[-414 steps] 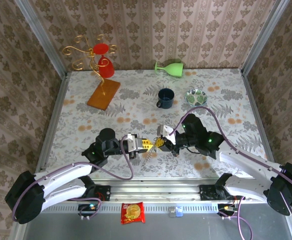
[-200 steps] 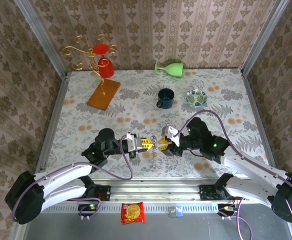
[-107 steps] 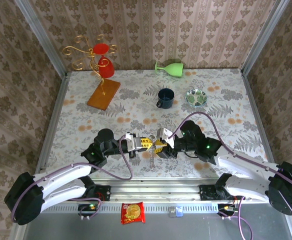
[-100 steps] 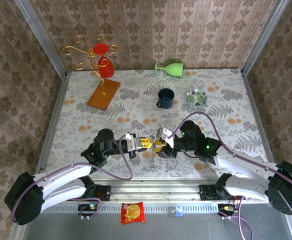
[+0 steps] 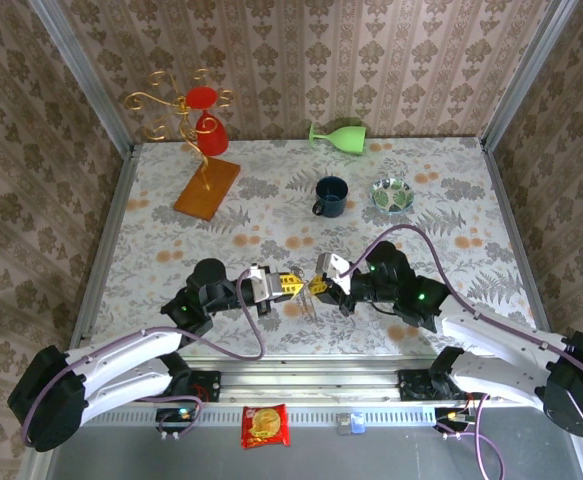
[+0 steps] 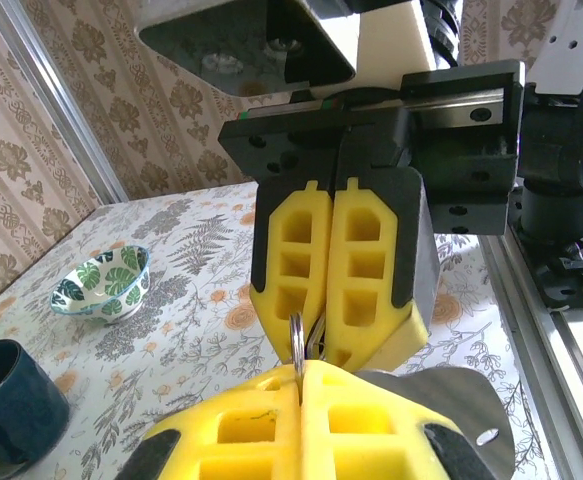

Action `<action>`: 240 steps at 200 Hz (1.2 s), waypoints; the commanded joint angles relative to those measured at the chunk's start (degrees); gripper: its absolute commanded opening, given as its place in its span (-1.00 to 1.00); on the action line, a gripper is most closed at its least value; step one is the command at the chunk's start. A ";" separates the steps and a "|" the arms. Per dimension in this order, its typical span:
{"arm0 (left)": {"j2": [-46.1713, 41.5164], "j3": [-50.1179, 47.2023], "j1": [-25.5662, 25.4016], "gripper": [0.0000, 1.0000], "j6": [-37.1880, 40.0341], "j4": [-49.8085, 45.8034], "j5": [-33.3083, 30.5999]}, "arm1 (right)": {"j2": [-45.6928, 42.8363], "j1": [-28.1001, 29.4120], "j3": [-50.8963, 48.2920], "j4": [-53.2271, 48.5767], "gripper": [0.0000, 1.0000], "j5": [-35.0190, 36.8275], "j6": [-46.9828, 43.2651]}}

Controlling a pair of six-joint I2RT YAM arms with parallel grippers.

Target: Put the keys on the keyring

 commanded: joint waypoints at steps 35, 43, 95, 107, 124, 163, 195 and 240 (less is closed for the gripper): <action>-0.78 -0.08 0.46 -1.00 -0.22 1.19 0.52 | -0.97 0.22 3.15 -3.34 -0.98 1.78 -3.01; -0.76 -0.08 0.44 -1.00 -0.08 0.93 0.32 | -1.05 0.23 3.31 -3.53 -0.98 1.81 -3.13; -0.50 0.36 0.39 -1.00 0.97 -1.90 0.44 | -1.59 0.24 4.45 -4.35 -0.99 1.63 -3.92; -0.56 0.34 0.43 -1.00 0.98 -2.13 0.39 | -1.67 0.27 4.57 -4.36 -0.99 1.34 -3.95; -0.63 0.34 0.43 -1.00 0.86 -2.08 0.48 | -1.53 0.22 4.68 -4.79 -0.99 0.98 -4.06; -0.87 0.32 0.44 -1.00 1.04 -2.66 0.49 | -1.65 0.27 4.47 -5.20 -1.00 0.71 -3.96; -0.96 0.25 0.42 -1.00 0.78 -1.83 0.58 | -0.48 0.26 4.72 -7.06 -1.00 0.85 -4.82; -0.90 0.19 0.49 -1.00 0.80 -1.67 0.65 | 3.25 0.52 5.89 -9.86 -1.00 -0.51 -5.73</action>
